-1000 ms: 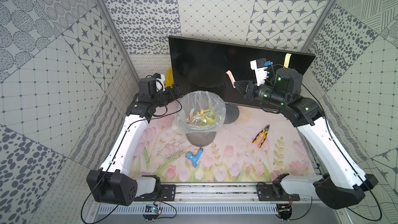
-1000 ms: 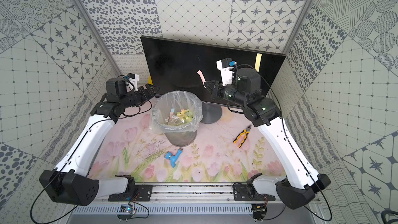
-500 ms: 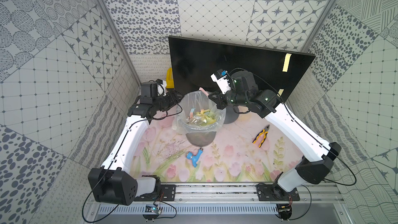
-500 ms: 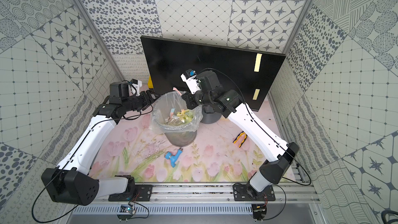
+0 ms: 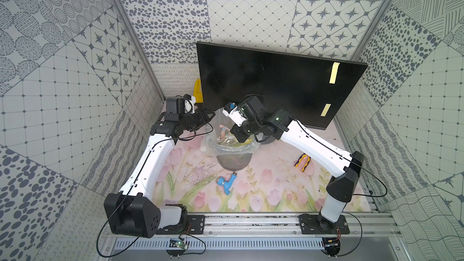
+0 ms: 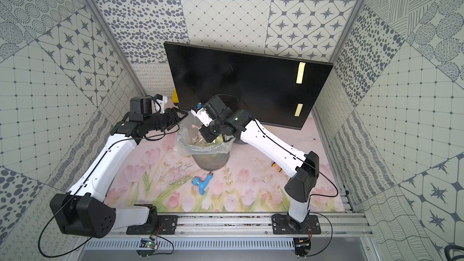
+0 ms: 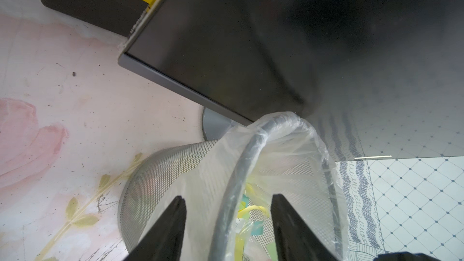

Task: Remove the sticky note from the monitor
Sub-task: Place the sticky note in the trash bin.

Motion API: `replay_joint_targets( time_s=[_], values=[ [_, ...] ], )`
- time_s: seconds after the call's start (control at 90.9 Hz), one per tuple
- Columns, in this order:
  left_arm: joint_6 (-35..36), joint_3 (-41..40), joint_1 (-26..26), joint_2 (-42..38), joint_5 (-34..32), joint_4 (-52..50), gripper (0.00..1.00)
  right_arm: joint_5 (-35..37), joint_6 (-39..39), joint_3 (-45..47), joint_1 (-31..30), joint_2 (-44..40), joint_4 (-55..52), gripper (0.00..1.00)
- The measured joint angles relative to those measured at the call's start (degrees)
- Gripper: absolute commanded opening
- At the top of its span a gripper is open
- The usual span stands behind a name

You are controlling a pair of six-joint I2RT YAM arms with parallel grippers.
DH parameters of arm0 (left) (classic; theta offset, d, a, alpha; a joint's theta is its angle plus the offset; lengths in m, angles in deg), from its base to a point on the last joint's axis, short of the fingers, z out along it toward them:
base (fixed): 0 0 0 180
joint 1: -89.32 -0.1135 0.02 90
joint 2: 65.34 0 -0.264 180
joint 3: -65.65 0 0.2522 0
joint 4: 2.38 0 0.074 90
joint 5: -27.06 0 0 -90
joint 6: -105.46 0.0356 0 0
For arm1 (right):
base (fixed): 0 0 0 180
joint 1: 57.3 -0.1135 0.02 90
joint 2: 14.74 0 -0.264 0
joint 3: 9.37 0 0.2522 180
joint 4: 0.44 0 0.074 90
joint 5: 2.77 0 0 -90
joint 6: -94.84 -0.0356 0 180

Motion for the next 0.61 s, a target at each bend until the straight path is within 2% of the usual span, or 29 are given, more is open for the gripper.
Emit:
replay_joint_targets(
  time_s=[0.099,0.176,0.374,0.605],
  values=[
    [0.0,-0.1,0.0,0.0,0.1,-0.1,0.58,1.0,0.9,-0.8,-0.1,1.0,-1.8,0.01],
    [0.0,-0.1,0.0,0.1,0.1,-0.1,0.58,2.0,1.3,-1.8,-0.1,1.8,-2.8,0.10],
    [0.0,-0.1,0.0,0.4,0.1,-0.1,0.58,3.7,2.6,-3.2,-0.4,2.8,-4.7,0.42],
    [0.0,-0.1,0.0,0.4,0.1,-0.1,0.58,4.3,2.8,-3.7,-0.4,2.8,-5.2,0.61]
  ],
)
